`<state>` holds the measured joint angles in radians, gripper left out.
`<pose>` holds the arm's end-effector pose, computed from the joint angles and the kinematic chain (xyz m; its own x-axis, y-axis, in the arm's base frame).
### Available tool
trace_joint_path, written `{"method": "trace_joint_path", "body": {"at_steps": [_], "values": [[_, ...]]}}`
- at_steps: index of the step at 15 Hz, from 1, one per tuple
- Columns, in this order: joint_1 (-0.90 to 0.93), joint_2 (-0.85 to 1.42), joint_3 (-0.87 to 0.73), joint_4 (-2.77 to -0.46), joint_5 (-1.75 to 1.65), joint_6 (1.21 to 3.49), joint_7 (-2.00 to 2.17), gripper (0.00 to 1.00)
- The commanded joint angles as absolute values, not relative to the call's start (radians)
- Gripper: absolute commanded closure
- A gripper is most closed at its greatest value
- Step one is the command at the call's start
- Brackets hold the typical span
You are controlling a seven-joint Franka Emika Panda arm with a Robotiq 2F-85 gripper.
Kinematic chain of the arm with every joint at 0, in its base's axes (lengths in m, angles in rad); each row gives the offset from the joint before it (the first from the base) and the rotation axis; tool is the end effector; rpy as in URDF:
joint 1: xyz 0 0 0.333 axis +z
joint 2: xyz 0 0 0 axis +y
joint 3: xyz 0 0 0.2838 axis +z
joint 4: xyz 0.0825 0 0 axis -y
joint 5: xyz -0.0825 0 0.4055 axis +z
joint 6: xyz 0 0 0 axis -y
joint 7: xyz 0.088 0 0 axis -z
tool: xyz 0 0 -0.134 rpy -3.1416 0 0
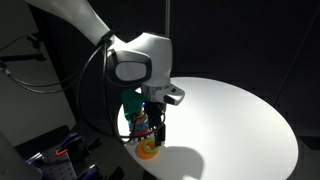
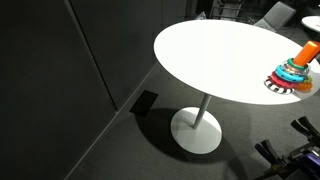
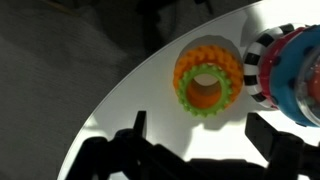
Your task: Put the circular object on the orange object
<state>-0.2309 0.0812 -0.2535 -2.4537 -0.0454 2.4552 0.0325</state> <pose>0.4247 -0.2273 0.1838 0.8832 -0.4627 -0.0766 -0.4601 -0.8865 0.0488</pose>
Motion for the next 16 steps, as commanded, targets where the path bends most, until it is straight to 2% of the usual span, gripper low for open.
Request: {"method": "trace_joint_path", "body": {"at_steps": [1, 16], "values": [[-0.252, 0.092, -0.265, -2.470, -0.053, 2.476, -0.022, 0.00], [-0.260, 0.117, -0.261, -2.519, -0.024, 2.491, -0.138, 0.00]]}}
